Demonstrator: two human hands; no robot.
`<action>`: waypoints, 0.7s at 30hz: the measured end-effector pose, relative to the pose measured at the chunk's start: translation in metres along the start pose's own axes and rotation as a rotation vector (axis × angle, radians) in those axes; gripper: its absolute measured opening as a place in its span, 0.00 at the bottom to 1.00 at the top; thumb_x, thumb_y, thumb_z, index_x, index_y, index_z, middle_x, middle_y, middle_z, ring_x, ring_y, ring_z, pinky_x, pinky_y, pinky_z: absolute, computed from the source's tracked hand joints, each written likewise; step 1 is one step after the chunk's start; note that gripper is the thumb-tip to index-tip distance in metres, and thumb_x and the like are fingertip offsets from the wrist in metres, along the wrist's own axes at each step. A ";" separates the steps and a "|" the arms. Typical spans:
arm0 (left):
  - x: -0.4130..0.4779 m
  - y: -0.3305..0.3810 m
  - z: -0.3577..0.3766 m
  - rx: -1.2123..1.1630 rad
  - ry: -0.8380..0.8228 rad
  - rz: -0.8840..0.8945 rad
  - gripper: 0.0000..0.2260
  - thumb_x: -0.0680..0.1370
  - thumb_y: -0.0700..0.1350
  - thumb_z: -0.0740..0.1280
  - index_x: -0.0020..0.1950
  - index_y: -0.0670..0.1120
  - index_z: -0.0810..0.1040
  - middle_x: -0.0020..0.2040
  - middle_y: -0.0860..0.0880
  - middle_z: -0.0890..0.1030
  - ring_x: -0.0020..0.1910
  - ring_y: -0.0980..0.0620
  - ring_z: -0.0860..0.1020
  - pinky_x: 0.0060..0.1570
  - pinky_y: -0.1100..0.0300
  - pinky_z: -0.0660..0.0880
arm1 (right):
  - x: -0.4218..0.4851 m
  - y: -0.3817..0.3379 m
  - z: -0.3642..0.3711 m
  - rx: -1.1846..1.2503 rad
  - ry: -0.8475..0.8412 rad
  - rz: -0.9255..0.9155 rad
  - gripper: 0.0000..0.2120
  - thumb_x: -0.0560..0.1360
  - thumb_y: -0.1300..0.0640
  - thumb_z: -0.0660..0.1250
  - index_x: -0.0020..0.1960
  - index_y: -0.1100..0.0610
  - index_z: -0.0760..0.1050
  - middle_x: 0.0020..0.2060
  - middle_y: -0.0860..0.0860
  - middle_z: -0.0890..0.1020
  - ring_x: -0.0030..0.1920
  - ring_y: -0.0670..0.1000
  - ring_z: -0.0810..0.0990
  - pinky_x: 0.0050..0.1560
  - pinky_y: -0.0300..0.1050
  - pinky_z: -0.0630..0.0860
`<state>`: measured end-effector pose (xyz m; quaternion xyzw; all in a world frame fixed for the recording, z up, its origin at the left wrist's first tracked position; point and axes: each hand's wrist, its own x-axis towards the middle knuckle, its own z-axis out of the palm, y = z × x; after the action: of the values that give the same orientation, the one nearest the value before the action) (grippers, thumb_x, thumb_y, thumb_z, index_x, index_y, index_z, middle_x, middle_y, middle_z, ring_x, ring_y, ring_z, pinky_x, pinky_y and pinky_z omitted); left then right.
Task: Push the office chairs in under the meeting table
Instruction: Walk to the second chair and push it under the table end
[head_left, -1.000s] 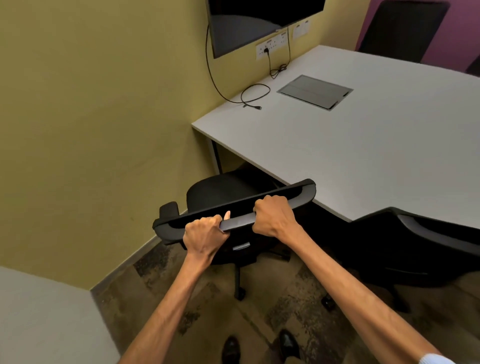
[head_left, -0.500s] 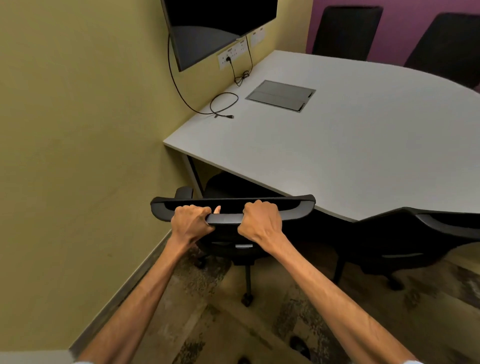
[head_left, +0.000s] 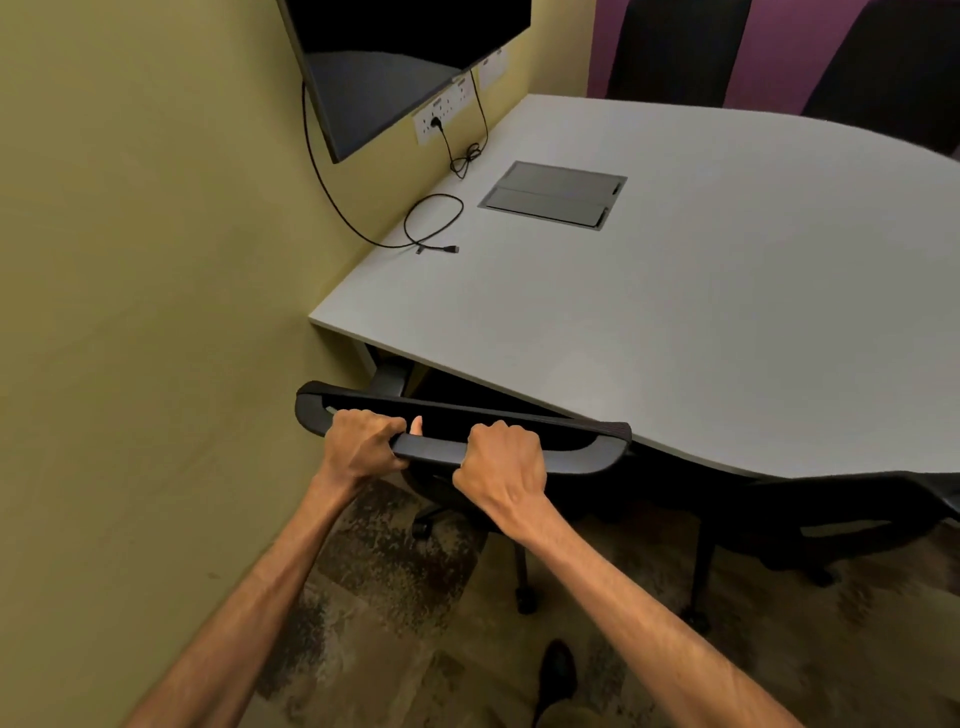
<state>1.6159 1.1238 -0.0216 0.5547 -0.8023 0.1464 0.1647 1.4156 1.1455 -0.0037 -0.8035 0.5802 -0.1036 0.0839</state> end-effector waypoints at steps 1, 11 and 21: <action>0.005 -0.006 0.003 -0.004 -0.003 0.003 0.21 0.75 0.52 0.61 0.22 0.47 0.69 0.18 0.49 0.68 0.16 0.48 0.68 0.22 0.62 0.58 | 0.007 -0.001 0.001 0.002 -0.001 0.008 0.15 0.65 0.60 0.62 0.28 0.53 0.56 0.24 0.49 0.62 0.25 0.52 0.65 0.30 0.46 0.63; 0.049 -0.049 0.029 -0.083 0.000 0.110 0.22 0.77 0.53 0.62 0.24 0.46 0.72 0.18 0.51 0.70 0.17 0.50 0.68 0.20 0.62 0.62 | 0.057 -0.012 0.011 -0.042 -0.002 0.174 0.12 0.64 0.58 0.65 0.29 0.53 0.61 0.24 0.48 0.65 0.25 0.51 0.66 0.30 0.43 0.62; 0.095 -0.114 0.046 -0.189 -0.059 0.275 0.20 0.75 0.50 0.67 0.23 0.46 0.72 0.17 0.50 0.69 0.15 0.50 0.68 0.22 0.63 0.60 | 0.110 -0.052 0.020 -0.132 0.061 0.355 0.09 0.63 0.56 0.64 0.29 0.53 0.64 0.21 0.48 0.65 0.22 0.49 0.62 0.28 0.42 0.59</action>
<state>1.6868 0.9858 -0.0172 0.4259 -0.8853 0.0748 0.1709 1.5023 1.0576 -0.0021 -0.6887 0.7207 -0.0731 0.0303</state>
